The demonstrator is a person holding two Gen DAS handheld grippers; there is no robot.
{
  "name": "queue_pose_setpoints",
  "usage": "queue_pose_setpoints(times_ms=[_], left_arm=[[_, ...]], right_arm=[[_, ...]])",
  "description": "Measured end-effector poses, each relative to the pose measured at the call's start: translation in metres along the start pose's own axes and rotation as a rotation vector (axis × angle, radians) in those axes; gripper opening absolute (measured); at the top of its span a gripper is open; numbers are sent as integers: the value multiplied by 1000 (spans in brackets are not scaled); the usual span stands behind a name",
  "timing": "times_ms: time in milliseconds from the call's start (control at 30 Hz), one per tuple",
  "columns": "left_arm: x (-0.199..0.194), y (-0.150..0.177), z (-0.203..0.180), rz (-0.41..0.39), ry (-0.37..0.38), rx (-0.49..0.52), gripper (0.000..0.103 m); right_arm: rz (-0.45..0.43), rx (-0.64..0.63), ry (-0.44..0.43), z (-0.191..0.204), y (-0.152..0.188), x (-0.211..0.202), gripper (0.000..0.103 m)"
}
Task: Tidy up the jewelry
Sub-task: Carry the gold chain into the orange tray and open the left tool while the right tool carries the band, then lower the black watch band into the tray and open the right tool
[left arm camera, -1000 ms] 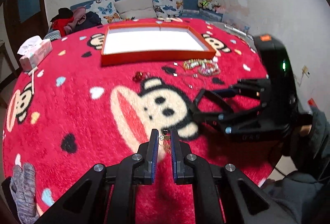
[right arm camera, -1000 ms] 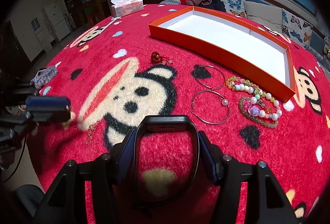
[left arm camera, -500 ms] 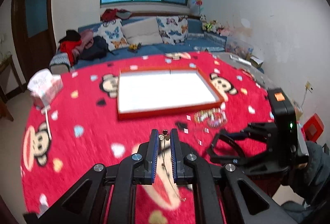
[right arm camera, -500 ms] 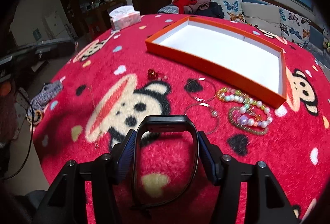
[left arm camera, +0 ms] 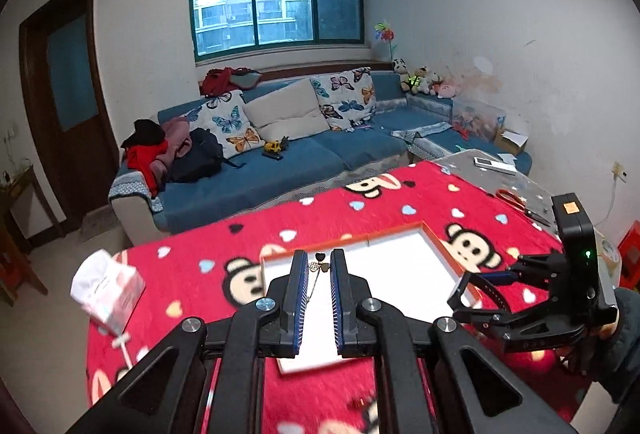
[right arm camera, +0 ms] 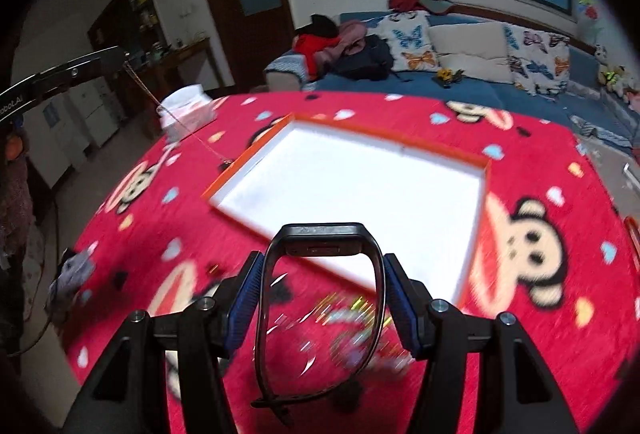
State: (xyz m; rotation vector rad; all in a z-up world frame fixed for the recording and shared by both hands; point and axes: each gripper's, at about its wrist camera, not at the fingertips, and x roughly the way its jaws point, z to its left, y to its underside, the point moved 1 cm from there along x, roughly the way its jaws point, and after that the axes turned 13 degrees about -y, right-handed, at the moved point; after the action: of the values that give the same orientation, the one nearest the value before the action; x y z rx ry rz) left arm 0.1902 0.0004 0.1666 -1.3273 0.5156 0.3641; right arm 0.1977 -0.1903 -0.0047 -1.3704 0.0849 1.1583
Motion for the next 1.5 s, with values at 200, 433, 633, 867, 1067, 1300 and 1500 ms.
queue_pose_setpoints(times_ms=[200,433,633,867,1067,1300,1500], left_arm=[[63,-20,-8,59,9,14,11],[139,7,-24,193,21,8,12],[178,51,-35,293,28,10,12],[201,89,-38,370,33,14,14],[213,102,-40,417,43,11,17],[209,106,-38,411,21,3,60],[200,103,-35,395,15,-6,60]], right_arm=[[8,17,24,-25,-29,29,65],[69,14,59,-41,-30,73,65],[106,35,57,-49,-27,88,65],[129,41,51,-49,-19,94,65],[143,46,48,-51,-18,100,65],[137,50,50,-48,-20,104,67],[102,84,14,-45,-30,105,67]])
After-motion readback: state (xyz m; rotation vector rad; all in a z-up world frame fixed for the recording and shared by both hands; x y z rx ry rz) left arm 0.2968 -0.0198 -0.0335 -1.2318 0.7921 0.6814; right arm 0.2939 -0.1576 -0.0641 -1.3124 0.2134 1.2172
